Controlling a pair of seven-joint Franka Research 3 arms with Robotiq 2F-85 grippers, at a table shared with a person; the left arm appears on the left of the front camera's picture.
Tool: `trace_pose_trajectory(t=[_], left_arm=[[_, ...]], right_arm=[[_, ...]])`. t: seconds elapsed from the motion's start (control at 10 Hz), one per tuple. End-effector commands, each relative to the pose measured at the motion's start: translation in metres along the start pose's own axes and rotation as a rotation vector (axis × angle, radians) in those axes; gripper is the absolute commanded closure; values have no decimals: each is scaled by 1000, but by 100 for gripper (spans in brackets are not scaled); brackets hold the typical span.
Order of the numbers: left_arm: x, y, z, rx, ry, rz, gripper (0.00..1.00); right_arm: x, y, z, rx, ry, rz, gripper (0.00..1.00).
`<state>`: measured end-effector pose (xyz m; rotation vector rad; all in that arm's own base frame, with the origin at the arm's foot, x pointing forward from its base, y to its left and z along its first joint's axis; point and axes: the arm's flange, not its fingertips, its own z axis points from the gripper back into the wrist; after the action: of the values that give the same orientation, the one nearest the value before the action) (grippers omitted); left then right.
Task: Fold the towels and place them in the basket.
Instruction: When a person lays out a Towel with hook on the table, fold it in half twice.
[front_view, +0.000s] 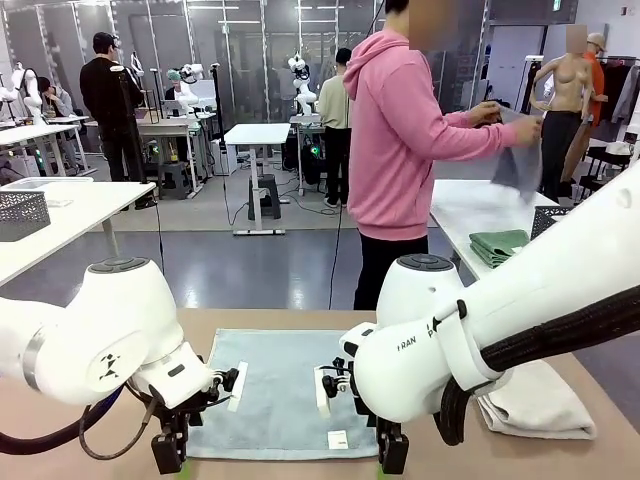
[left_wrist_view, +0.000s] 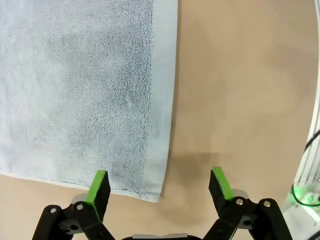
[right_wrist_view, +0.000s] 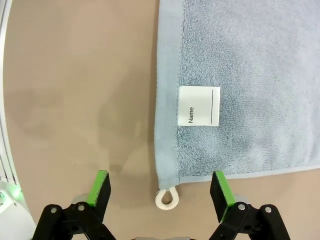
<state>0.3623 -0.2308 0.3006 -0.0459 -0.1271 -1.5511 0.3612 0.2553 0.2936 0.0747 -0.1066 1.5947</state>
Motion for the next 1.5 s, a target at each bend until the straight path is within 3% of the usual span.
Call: trace_pose_trajectory(t=[0.0, 0.5, 0.6, 0.7, 0.8, 0.9, 1.0, 1.3, 1.4], left_arm=[[-22, -31, -9, 7, -11, -6, 0], [-26, -30, -16, -9, -12, 1, 0], [-26, -29, -16, -8, -11, 3, 21], [-27, -30, -15, -6, -11, 8, 38], [-28, -30, -15, -3, -7, 10, 79], [-28, -29, -15, -2, -5, 6, 97], [-27, -28, -14, -1, -1, 0, 100], [-29, -28, -14, -5, -4, 1, 100], [-29, -28, -14, -8, -5, 1, 100]], right_arm=[[-1, -8, -7, 16, -17, -4, 0], [-2, -16, -13, 28, -14, -22, 0], [-1, -17, -13, 27, -16, -21, 7], [-1, -17, -13, 27, -15, -19, 30], [-1, -17, -12, 25, -13, -18, 61], [-1, -17, -11, 26, -13, -15, 90], [-1, -17, -11, 27, -11, -16, 100], [-2, -19, -10, 25, -9, -24, 97], [-2, -19, -9, 25, -8, -25, 100]])
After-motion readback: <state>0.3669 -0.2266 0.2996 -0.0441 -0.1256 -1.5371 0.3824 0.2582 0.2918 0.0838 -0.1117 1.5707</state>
